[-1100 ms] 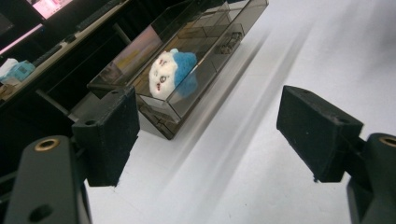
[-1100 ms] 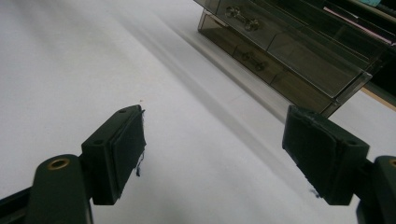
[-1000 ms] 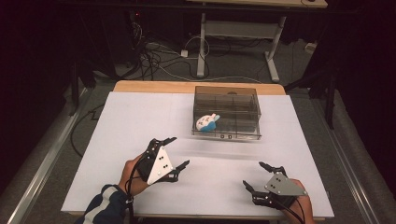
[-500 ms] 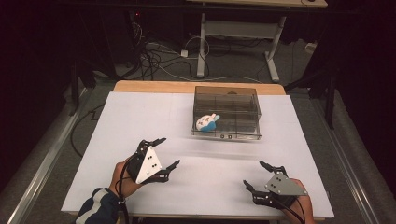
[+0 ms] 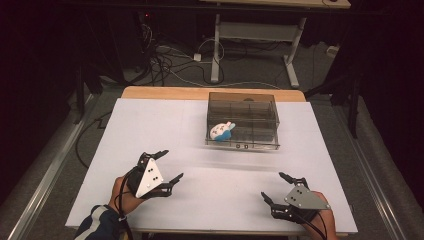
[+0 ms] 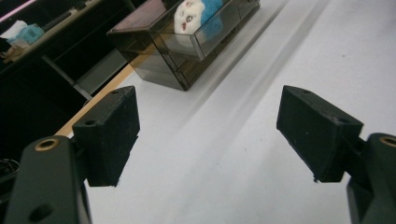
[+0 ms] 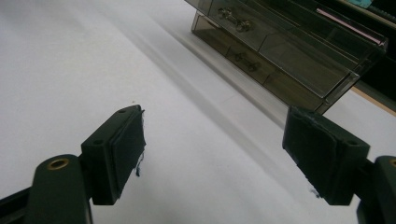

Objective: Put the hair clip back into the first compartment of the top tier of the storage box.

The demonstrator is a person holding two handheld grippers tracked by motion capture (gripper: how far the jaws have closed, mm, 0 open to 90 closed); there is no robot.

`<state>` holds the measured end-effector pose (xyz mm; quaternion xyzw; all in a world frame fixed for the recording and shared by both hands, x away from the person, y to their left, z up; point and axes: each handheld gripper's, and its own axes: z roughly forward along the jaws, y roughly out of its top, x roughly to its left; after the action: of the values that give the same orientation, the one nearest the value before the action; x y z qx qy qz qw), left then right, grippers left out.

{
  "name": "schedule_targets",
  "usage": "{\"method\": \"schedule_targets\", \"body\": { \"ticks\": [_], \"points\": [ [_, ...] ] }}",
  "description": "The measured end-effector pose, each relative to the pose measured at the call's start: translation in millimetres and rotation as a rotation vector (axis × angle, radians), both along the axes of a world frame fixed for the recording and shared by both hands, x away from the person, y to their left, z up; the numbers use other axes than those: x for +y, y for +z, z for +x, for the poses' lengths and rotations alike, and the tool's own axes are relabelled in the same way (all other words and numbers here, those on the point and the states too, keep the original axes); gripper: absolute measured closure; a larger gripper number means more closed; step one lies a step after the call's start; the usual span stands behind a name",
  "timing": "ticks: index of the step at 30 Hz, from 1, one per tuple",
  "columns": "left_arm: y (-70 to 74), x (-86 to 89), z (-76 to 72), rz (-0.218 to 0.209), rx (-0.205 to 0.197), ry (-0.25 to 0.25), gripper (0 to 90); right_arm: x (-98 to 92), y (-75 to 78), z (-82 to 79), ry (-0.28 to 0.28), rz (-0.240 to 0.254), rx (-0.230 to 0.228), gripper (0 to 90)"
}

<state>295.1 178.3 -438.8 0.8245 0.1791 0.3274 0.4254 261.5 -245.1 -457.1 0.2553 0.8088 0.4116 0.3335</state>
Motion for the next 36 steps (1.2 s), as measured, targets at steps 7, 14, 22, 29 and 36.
{"method": "schedule_targets", "body": {
  "ticks": [7,14,22,29,36],
  "points": [
    [-8.9,10.3,4.4,0.009,0.026,0.022,20.9,-1.9,-0.4,1.2,-0.008,0.003,0.001,21.2],
    [-20.9,21.3,6.7,-0.006,0.077,0.052,20.9,-2.0,-1.1,3.3,-0.015,0.010,0.009,21.1],
    [-32.3,30.1,5.0,-0.003,0.119,0.066,20.9,-1.5,-1.6,6.0,-0.015,0.011,0.010,20.9],
    [-41.7,33.8,3.3,-0.007,0.172,0.072,20.9,-5.6,-2.4,6.7,-0.023,0.013,0.013,20.9],
    [-45.8,31.7,-0.1,0.016,0.174,0.070,20.9,-4.8,-1.4,5.5,-0.020,0.010,0.005,20.9]
  ]
}}
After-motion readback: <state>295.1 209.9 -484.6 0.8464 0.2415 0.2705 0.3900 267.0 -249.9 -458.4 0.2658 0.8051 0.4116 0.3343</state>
